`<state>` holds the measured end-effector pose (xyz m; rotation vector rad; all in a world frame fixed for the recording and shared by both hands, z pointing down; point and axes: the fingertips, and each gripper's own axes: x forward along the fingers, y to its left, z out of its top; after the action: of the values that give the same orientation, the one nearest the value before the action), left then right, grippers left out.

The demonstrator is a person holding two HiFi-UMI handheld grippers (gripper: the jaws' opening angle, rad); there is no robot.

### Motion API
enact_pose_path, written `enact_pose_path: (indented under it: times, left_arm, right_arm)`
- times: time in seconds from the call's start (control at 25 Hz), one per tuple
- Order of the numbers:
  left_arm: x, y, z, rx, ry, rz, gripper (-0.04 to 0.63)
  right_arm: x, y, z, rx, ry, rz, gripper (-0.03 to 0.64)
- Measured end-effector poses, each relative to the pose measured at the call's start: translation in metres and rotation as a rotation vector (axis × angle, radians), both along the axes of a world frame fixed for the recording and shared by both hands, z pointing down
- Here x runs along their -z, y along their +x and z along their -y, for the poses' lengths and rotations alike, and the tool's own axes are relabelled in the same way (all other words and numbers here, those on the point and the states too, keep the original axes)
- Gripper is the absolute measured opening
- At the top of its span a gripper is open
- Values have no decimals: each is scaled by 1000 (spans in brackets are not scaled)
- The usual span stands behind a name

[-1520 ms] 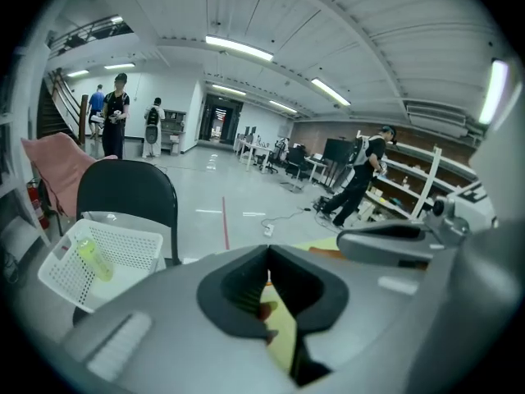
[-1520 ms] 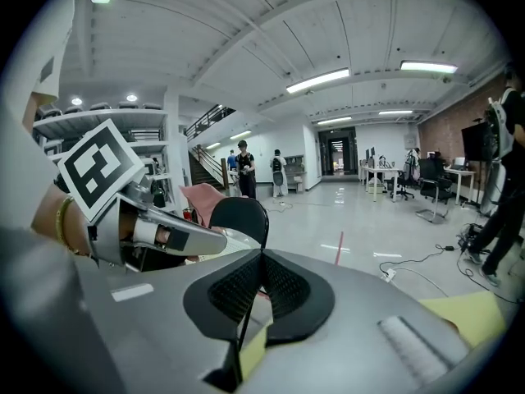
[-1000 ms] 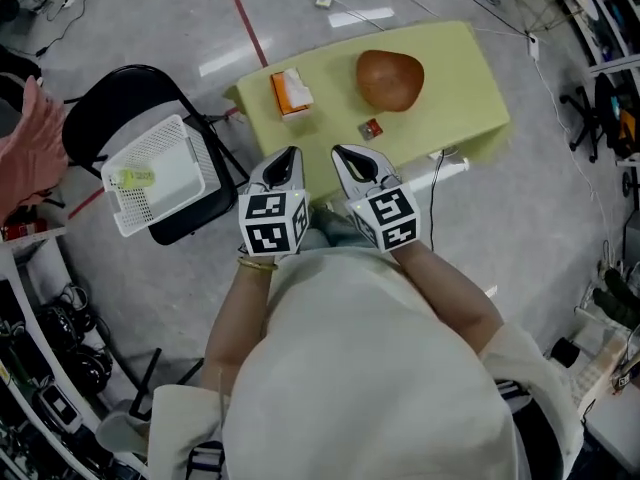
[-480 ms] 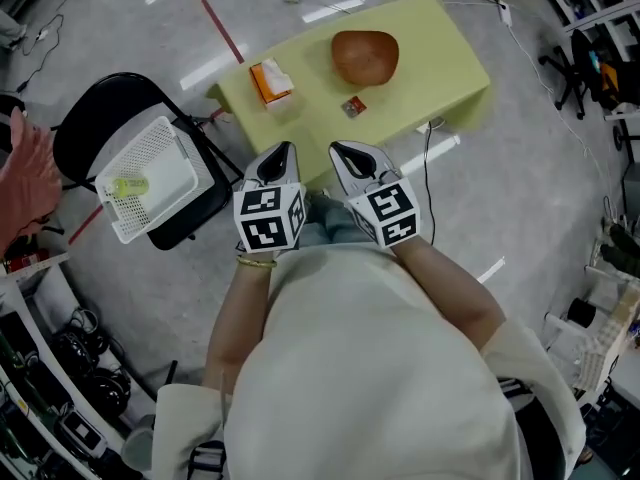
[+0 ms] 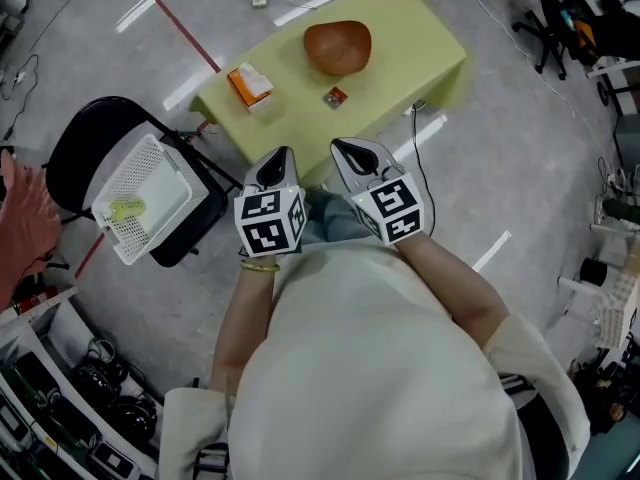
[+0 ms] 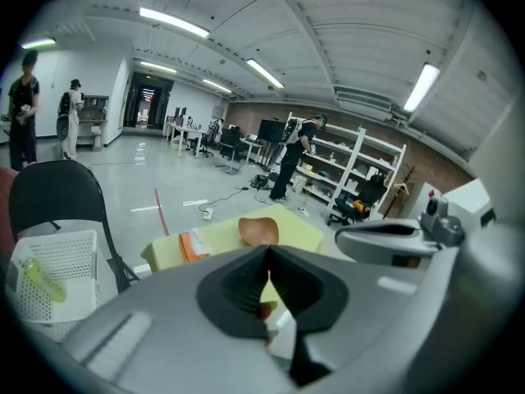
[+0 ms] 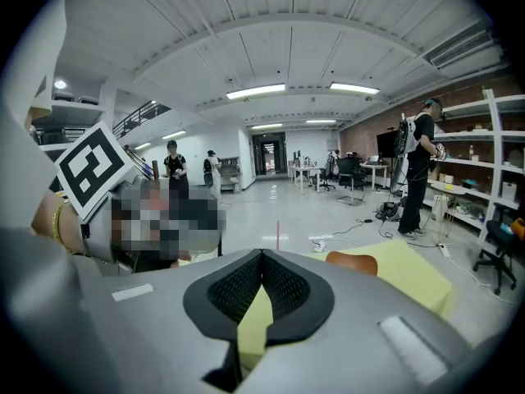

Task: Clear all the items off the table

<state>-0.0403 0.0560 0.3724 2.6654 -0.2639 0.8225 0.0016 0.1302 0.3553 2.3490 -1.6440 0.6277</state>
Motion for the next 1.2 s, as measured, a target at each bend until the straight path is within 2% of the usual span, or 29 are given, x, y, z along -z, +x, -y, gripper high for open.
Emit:
enact_pose_path:
  times: [0.4, 0.64, 1.2]
  left_arm:
    - [3, 20, -11, -55, 8, -11, 11]
    - [0, 48, -6, -5, -12, -13, 11]
    - [-16, 142, 5, 79, -25, 19, 11]
  right_arm:
    - [-1, 24, -19, -71, 0, -11, 0]
    - [-1, 59, -19, -52, -5, -20, 0]
    - [-12, 165, -1, 23, -5, 8, 0]
